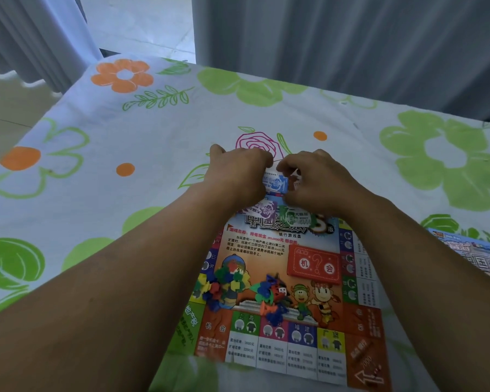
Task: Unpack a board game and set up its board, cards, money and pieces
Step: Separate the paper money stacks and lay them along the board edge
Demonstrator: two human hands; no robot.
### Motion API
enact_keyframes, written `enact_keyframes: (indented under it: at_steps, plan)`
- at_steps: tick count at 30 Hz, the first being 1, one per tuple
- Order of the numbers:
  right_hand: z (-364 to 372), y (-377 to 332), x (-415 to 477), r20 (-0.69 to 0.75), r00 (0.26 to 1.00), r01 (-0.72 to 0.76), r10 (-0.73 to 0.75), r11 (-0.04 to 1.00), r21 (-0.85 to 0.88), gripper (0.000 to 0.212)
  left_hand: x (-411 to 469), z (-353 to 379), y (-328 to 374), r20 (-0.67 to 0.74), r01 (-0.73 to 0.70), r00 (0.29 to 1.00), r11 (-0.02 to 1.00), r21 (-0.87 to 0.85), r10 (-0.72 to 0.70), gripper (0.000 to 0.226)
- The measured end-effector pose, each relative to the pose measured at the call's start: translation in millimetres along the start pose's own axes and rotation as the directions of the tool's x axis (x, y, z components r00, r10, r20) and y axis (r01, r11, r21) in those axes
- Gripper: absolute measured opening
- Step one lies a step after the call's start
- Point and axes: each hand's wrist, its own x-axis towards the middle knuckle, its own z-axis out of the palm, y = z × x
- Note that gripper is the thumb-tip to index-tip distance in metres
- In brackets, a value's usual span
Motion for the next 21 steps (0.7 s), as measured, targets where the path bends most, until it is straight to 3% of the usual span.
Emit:
enact_keyframes:
  at_steps: [7,21]
  plan:
    - [2.1,3.1,-2.0,-0.028,1.000,-0.009,0.009,1.000,0.030,0.046,-2.9,-3.8,3.2,-0.005,0.015,1.000,0.999,0.044,-0.015,0.027]
    - [6.5,2.4,1.8,-0.058,0.998,0.009,-0.007,0.999,0.044,0.041,-2.3,-3.3,5.2,-0.020,0.012,1.000,0.998,0.053,-0.011,0.022]
